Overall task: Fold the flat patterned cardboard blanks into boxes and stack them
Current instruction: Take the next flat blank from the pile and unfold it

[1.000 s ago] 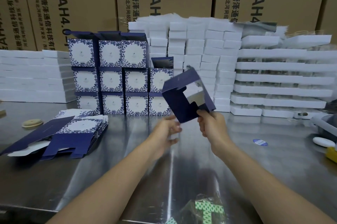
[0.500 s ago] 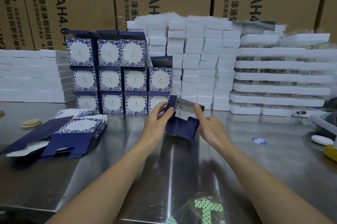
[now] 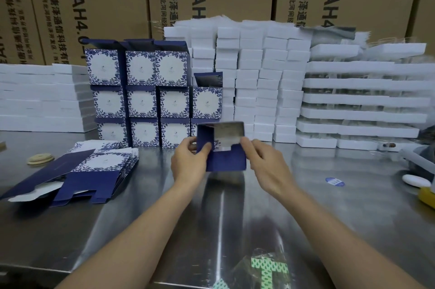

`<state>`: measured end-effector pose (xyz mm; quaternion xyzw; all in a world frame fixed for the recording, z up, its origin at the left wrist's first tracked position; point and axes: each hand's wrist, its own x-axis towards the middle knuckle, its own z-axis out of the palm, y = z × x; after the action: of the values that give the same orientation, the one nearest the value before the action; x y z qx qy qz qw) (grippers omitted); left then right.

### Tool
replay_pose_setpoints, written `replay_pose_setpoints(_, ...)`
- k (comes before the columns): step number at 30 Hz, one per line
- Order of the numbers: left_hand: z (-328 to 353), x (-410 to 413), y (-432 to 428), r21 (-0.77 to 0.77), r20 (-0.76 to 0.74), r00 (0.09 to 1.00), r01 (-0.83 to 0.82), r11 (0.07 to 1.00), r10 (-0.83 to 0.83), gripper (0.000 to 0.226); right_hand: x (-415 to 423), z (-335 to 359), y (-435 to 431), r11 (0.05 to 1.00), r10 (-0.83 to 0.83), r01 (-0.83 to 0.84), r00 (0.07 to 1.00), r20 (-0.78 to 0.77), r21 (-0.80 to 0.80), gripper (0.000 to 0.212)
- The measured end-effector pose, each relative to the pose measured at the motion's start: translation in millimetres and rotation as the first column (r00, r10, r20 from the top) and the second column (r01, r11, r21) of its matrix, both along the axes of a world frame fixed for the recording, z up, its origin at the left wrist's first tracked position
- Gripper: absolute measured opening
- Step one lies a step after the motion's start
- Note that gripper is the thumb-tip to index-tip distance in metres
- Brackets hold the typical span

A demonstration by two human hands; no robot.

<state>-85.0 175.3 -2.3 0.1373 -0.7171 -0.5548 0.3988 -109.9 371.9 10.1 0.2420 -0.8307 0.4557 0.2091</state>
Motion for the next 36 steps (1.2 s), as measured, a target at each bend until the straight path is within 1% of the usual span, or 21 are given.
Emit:
replay_pose_setpoints(2, 3, 0, -4, 0.206, -0.037, 0.999, -0.020, 0.978, 0.029, 0.013, 7, -3, -4, 0.998, -0.028, 0.034, 0.993, -0.113, 0.055, 0.074)
replay_pose_setpoints(4, 5, 2, -3, 0.460, -0.123, 0.992, 0.046, 0.886, 0.012, 0.010, 13, -6, -8, 0.985, -0.073, 0.097, 0.983, -0.166, 0.144, 0.070)
replay_pose_setpoints(6, 7, 3, -3, 0.643, -0.178, 0.981, 0.175, 0.746, -0.077, 0.007, 16, -8, -13, 0.970, -0.051, 0.070, 0.995, -0.086, 0.235, 0.074)
replay_pose_setpoints(7, 8, 4, -2, 0.692, -0.203, 0.965, 0.261, 0.673, -0.167, 0.010, 17, -9, -15, 0.968, -0.017, 0.022, 1.000, -0.021, 0.251, 0.074)
replay_pose_setpoints(8, 9, 4, -1, 0.720, -0.225, 0.940, 0.338, 0.605, -0.258, 0.021, 18, -11, -17, 0.970, 0.029, -0.038, 0.999, 0.041, 0.241, 0.074)
replay_pose_setpoints(9, 10, 4, 1, 0.738, -0.243, 0.915, 0.390, 0.551, -0.323, 0.026, 18, -12, -19, 0.973, 0.082, -0.101, 0.992, 0.098, 0.208, 0.074)
replay_pose_setpoints(11, 10, 4, 4, 0.750, -0.279, 0.889, 0.437, 0.496, -0.362, 0.026, 19, -12, -23, 0.973, 0.198, -0.215, 0.964, 0.178, 0.080, 0.071)
replay_pose_setpoints(13, 10, 3, 7, 0.743, -0.339, 0.860, 0.493, 0.453, -0.380, 0.022, 21, -10, -23, 0.953, 0.302, -0.289, 0.932, 0.202, -0.092, 0.061)
replay_pose_setpoints(15, 10, 3, 11, 0.733, -0.369, 0.837, 0.530, 0.427, -0.405, 0.022, 22, -6, -23, 0.923, 0.355, -0.310, 0.914, 0.196, -0.228, 0.054)
replay_pose_setpoints(17, 8, 2, 14, 0.716, -0.352, 0.829, 0.538, 0.445, -0.436, 0.020, 23, -4, -25, 0.901, 0.364, -0.279, 0.903, 0.228, -0.334, 0.051)
replay_pose_setpoints(18, 7, 3, 17, 0.705, -0.341, 0.824, 0.543, 0.456, -0.453, 0.018, 23, -3, -26, 0.887, 0.369, -0.249, 0.888, 0.273, -0.390, 0.047)
replay_pose_setpoints(20, 4, 0, 21, 0.664, -0.295, 0.813, 0.552, 0.504, -0.503, 0.022, 23, -1, -28, 0.842, 0.419, -0.188, 0.819, 0.392, -0.506, 0.034)
replay_pose_setpoints(22, 3, 4, 27, 0.624, -0.248, 0.806, 0.557, 0.548, -0.537, 0.017, 23, -1, -28, 0.794, 0.469, -0.131, 0.752, 0.463, -0.593, 0.023)
replay_pose_setpoints(23, 3, 7, 29, 0.605, -0.247, 0.810, 0.558, 0.568, -0.532, 0.023, 22, -1, -27, 0.775, 0.475, -0.101, 0.744, 0.470, -0.623, 0.021)
replay_pose_setpoints(24, 3, 7, 31, 0.583, -0.237, 0.818, 0.551, 0.596, -0.524, 0.035, 22, -2, -27, 0.756, 0.471, -0.068, 0.748, 0.468, -0.652, 0.021)
replay_pose_setpoints(25, 3, 8, 33, 0.561, -0.203, 0.836, 0.526, 0.639, -0.510, 0.042, 21, -2, -27, 0.735, 0.463, -0.037, 0.757, 0.461, -0.677, 0.022)
replay_pose_setpoints(28, 4, 11, 40, 0.413, -0.067, 0.922, 0.374, 0.830, -0.382, 0.036, 19, -1, -27, 0.712, 0.452, -0.013, 0.773, 0.444, -0.702, 0.026)
replay_pose_setpoints(29, 3, 10, 42, 0.373, -0.060, 0.934, 0.348, 0.860, -0.351, 0.035, 18, -2, -26, 0.722, 0.455, -0.026, 0.770, 0.447, -0.691, 0.026)
replay_pose_setpoints(32, 4, 10, 43, 0.387, -0.045, 0.929, 0.356, 0.851, -0.368, 0.032, 18, -4, -27, 0.761, 0.476, -0.099, 0.757, 0.448, -0.641, 0.026)
replay_pose_setpoints(34, 5, 12, 40, 0.390, 0.002, 0.913, 0.376, 0.841, -0.409, 0.041, 18, -6, -30, 0.771, 0.476, -0.144, 0.778, 0.411, -0.621, 0.027)
replay_pose_setpoints(36, 6, 13, 41, 0.402, 0.030, 0.895, 0.396, 0.826, -0.444, 0.045, 16, -5, -31, 0.762, 0.450, -0.136, 0.813, 0.368, -0.633, 0.029)
